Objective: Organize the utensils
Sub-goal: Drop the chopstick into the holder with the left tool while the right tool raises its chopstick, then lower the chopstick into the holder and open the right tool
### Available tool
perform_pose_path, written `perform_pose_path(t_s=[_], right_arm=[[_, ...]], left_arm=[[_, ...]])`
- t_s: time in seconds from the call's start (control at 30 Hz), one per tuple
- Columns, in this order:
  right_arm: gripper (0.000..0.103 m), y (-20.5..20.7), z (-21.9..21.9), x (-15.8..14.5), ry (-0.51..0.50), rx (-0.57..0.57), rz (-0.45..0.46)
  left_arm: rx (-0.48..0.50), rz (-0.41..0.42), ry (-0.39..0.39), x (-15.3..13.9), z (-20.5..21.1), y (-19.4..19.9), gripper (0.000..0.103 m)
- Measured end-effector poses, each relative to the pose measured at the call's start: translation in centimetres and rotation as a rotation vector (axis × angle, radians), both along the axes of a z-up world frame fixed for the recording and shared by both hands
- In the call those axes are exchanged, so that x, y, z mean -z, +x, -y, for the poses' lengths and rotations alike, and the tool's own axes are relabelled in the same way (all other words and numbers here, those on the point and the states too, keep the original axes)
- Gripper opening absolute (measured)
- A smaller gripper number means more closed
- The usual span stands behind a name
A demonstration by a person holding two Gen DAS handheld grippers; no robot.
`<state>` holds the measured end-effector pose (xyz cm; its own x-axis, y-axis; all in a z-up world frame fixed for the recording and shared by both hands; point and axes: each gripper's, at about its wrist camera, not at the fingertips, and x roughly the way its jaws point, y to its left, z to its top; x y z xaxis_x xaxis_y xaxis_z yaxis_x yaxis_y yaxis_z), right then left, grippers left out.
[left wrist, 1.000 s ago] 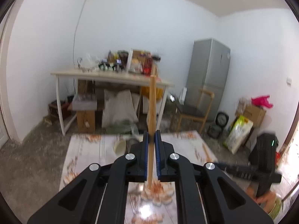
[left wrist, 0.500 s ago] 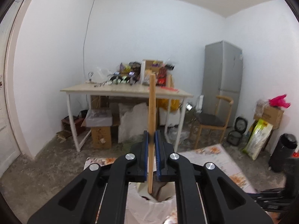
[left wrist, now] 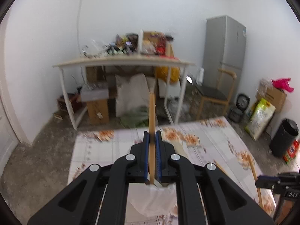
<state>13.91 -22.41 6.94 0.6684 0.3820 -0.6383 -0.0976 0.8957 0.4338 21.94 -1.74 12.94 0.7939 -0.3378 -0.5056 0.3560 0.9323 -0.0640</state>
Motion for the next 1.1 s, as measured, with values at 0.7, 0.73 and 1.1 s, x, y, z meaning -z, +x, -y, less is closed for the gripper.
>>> perform_pose_path(t_s=[0.7,0.73,1.1], right_arm=[[0.004,3.1,-0.7,-6.6,0.058,-0.042,0.182],[0.004,3.7,-1.0,-7.5,0.067,-0.05,0.212],[0.004,12.2,-4.1,-13.6,0.188,-0.114,0.459]], left_arm=[[-0.02,-0.032,-0.198,2.3,-6.0,-6.9,0.056],[-0.024,-0.031,-0.207,2.5,-6.3,-7.4,0.057],[-0.028,-0.03,-0.239,5.0,-9.0,-10.8,0.066]])
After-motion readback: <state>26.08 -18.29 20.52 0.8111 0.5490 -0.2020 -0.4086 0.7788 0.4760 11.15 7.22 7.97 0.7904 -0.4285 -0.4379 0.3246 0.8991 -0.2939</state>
